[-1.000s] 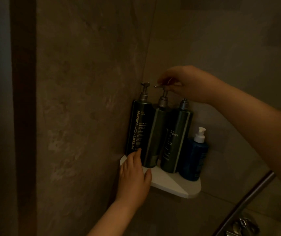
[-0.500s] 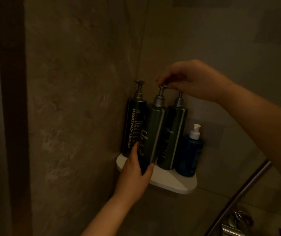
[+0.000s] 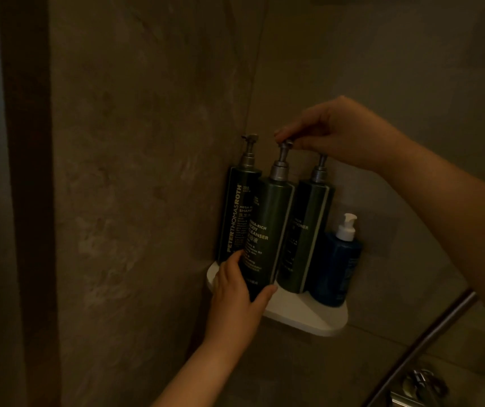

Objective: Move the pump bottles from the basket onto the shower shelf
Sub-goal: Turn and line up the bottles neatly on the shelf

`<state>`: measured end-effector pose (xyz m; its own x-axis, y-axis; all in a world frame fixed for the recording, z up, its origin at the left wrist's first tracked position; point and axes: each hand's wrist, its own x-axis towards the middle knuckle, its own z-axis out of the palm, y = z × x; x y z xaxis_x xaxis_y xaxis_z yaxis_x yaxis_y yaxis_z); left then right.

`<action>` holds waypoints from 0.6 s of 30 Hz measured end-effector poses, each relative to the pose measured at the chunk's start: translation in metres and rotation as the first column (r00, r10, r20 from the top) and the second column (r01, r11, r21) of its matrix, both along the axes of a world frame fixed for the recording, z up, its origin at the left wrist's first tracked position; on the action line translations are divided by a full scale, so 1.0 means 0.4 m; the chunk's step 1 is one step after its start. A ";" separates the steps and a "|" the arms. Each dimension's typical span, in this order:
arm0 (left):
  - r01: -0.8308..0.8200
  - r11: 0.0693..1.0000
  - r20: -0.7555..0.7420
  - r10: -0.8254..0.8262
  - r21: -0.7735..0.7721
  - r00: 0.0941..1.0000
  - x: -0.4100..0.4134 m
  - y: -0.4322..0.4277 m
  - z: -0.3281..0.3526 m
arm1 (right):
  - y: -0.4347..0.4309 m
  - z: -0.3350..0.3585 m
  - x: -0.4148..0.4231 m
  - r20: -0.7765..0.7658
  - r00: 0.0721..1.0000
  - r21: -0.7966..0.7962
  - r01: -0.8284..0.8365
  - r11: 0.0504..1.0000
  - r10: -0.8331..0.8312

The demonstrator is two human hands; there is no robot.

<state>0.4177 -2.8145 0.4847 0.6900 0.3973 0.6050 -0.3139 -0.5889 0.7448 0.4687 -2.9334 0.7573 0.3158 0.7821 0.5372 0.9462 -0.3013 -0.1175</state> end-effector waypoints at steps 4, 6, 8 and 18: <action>-0.093 0.996 -0.002 0.093 0.019 0.996 0.003 -0.006 0.001 | 0.015 -0.005 -0.009 0.062 0.997 -0.004 0.043 0.999 -0.042; -0.134 0.991 -0.008 0.134 0.017 0.991 0.004 -0.010 0.001 | 0.020 -0.008 -0.014 0.071 0.996 0.006 0.046 0.999 -0.046; -0.157 0.987 -0.026 0.158 0.019 0.987 0.006 -0.012 0.003 | 0.021 -0.012 -0.017 0.068 0.996 0.015 0.050 0.999 -0.051; 0.092 0.993 -0.111 -0.099 -0.069 0.989 -0.003 0.003 -0.007 | 0.006 -0.030 -0.015 -0.022 1.000 0.104 -0.016 0.994 0.018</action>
<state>0.4164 -2.8132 0.4821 0.7896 0.3616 0.4957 -0.2772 -0.5105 0.8140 0.4625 -2.9309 0.7455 0.3160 0.7280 0.6084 0.9478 -0.2702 -0.1690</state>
